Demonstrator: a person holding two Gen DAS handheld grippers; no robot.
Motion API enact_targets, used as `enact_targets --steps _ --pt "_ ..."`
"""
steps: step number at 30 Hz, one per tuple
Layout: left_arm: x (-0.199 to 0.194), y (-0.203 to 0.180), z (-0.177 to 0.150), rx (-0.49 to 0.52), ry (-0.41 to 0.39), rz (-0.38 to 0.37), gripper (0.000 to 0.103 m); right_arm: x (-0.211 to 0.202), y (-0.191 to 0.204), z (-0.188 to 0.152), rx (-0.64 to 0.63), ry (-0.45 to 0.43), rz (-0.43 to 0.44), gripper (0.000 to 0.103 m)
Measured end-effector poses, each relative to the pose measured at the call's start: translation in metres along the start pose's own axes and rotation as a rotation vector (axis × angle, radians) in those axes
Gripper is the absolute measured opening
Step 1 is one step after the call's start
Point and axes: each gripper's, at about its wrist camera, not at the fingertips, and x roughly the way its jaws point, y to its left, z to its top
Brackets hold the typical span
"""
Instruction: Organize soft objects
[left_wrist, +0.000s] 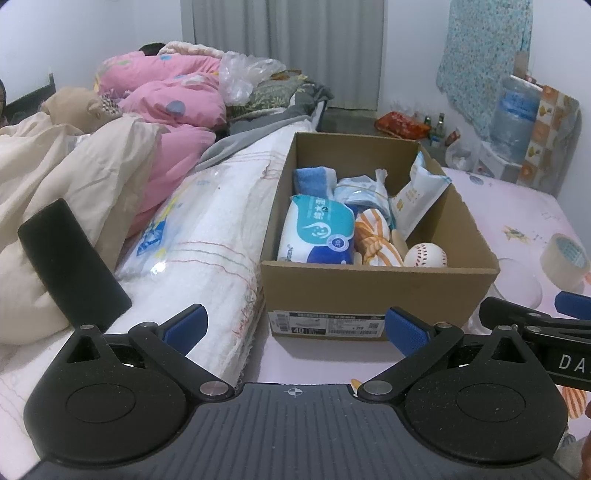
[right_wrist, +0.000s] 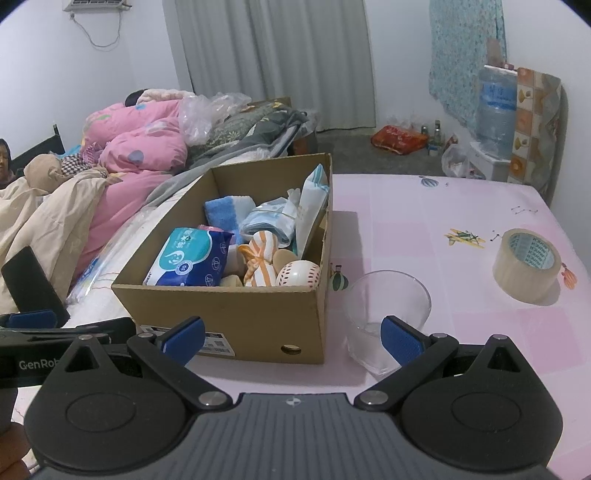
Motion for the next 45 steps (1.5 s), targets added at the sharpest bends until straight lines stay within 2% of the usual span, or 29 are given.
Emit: enact_targets --steps 22,45 --pt "0.003 0.001 -0.001 -0.002 0.009 -0.007 0.103 0.002 -0.001 0.000 -0.002 -0.001 -0.006 0.089" --pt "0.023 0.010 0.000 -0.039 0.087 -0.035 0.103 0.019 0.005 0.000 -0.005 0.043 -0.021 0.089"
